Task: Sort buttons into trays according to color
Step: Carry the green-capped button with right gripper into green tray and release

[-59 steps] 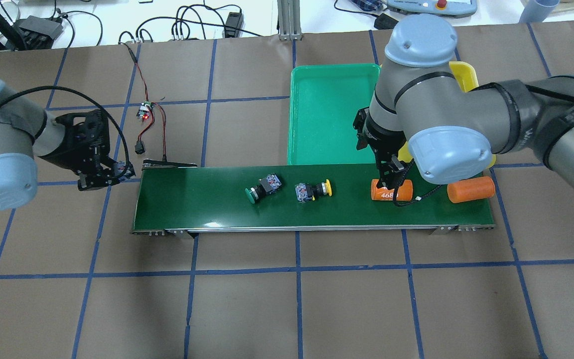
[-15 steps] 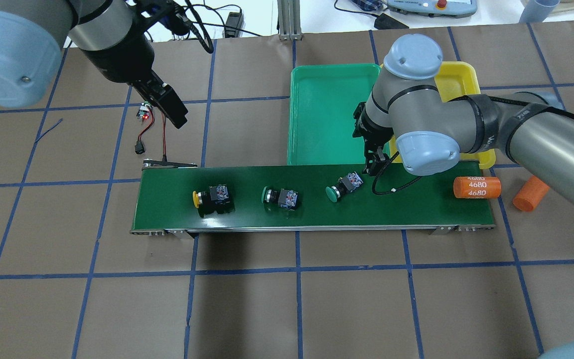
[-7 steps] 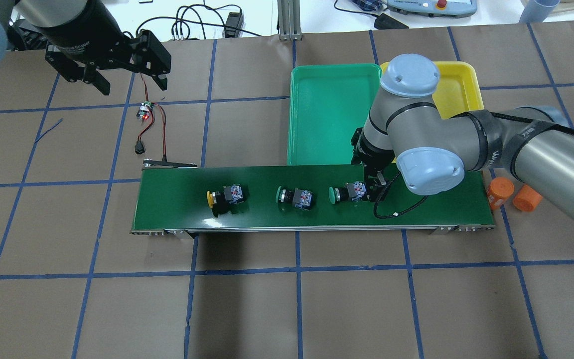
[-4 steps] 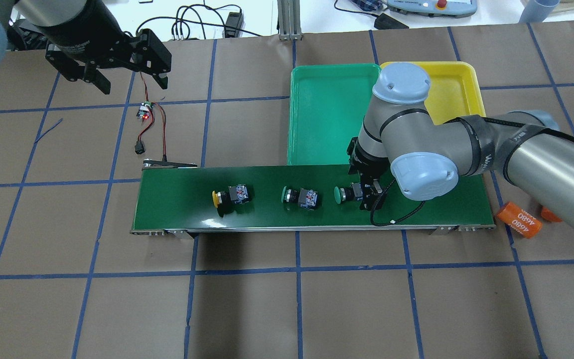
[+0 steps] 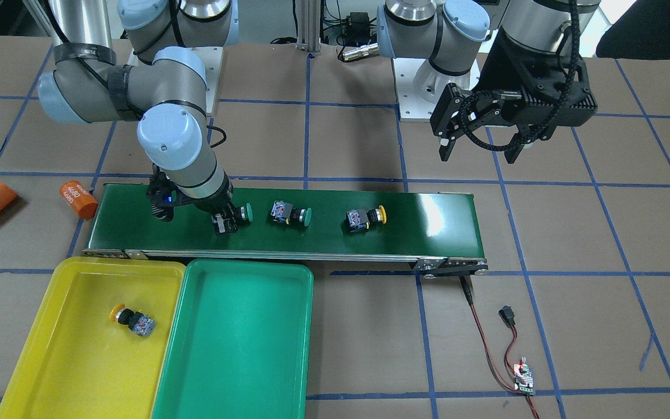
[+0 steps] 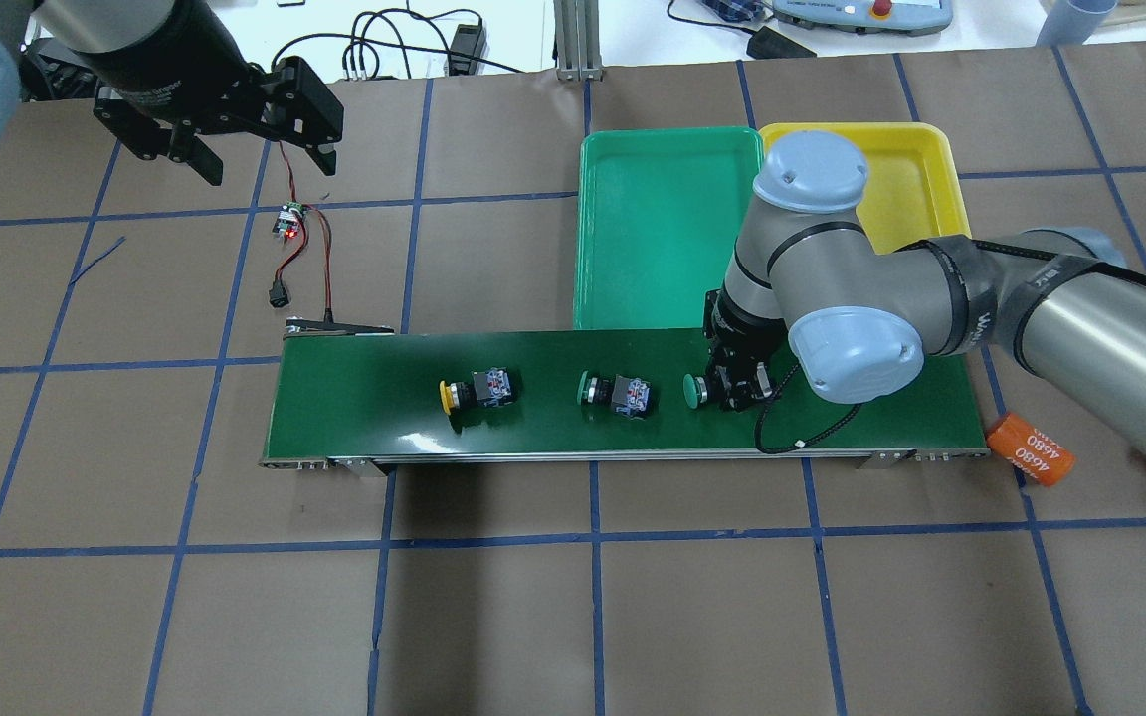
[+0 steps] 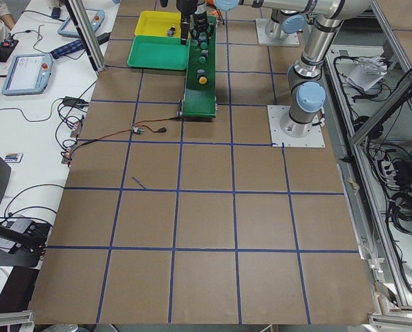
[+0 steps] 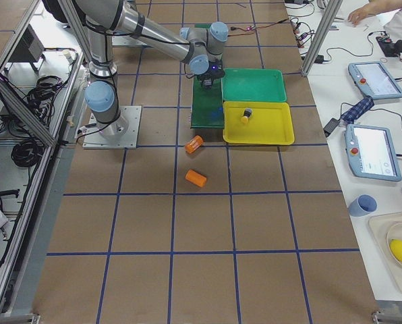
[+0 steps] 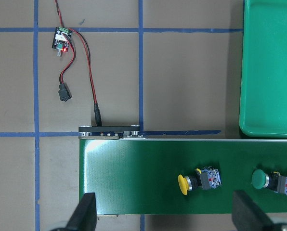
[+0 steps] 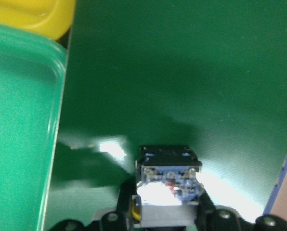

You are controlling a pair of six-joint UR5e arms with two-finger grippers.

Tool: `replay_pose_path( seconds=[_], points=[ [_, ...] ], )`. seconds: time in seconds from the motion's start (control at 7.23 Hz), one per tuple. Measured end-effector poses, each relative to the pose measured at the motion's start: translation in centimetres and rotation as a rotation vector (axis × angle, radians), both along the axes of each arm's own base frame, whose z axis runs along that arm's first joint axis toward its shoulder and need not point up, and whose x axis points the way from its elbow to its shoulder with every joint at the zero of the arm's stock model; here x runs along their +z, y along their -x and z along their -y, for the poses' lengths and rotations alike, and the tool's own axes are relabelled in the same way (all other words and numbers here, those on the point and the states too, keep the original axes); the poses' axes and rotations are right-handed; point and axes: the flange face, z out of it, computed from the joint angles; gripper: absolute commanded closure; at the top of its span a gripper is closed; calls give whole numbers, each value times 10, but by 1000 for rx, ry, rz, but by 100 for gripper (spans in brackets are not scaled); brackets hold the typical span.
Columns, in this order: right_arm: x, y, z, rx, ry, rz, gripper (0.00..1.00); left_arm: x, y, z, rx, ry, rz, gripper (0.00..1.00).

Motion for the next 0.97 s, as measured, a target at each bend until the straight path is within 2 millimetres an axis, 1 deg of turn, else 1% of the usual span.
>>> replay_pose_path(
  seconds=[0.28, 0.41, 0.55, 0.69, 0.83, 0.97],
  points=[
    [24, 11, 25, -10, 43, 2, 100, 0, -1, 1, -1, 3, 1, 0],
    [37, 17, 44, -16, 68, 4, 100, -1, -1, 1, -2, 6, 1, 0],
    [43, 20, 66, -11, 92, 7, 100, -1, 0, 2, -2, 10, 1, 0],
    [38, 19, 92, -8, 108, 11, 100, -1, 0, 2, -3, 12, 1, 0],
    [21, 16, 116, -7, 115, 17, 96, -1, 0, 2, -3, 12, 1, 0],
    [1, 12, 132, -8, 111, 20, 40, -1, 0, 2, -3, 12, 0, 0]
  ],
)
